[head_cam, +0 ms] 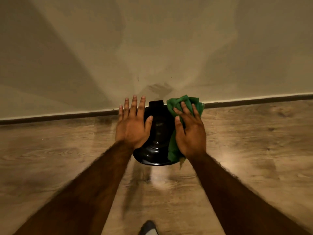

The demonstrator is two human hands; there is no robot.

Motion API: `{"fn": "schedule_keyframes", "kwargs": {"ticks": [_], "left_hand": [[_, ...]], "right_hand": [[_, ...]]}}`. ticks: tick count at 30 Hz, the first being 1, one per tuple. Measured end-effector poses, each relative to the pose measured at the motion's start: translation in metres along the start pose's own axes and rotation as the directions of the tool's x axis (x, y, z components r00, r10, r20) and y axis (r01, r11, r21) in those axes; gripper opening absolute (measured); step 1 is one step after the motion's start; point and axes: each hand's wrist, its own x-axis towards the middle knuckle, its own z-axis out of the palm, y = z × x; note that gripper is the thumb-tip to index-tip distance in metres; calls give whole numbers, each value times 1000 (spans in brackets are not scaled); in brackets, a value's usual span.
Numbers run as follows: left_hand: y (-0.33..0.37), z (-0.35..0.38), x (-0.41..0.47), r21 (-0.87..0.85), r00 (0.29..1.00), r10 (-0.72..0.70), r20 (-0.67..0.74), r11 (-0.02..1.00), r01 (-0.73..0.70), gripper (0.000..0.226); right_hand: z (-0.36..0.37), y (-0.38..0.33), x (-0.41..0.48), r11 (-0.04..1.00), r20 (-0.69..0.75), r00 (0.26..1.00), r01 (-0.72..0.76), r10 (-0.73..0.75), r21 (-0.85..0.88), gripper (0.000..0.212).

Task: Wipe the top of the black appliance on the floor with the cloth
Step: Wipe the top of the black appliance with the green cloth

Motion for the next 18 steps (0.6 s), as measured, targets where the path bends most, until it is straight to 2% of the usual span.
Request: {"fn": "schedule_keyframes", "kwargs": {"ticks": [7,18], "left_hand": [[27,-66,-14,-14,998,22,-54,1000,-23,69],[90,-184,-32,-13,979,73,-189,997,-76,66]], "right_hand": [[-52,-38,8,1000,-29,999,28,-28,-8,44],[-153,-118,13,985,-170,985,68,-40,161,41]]}}
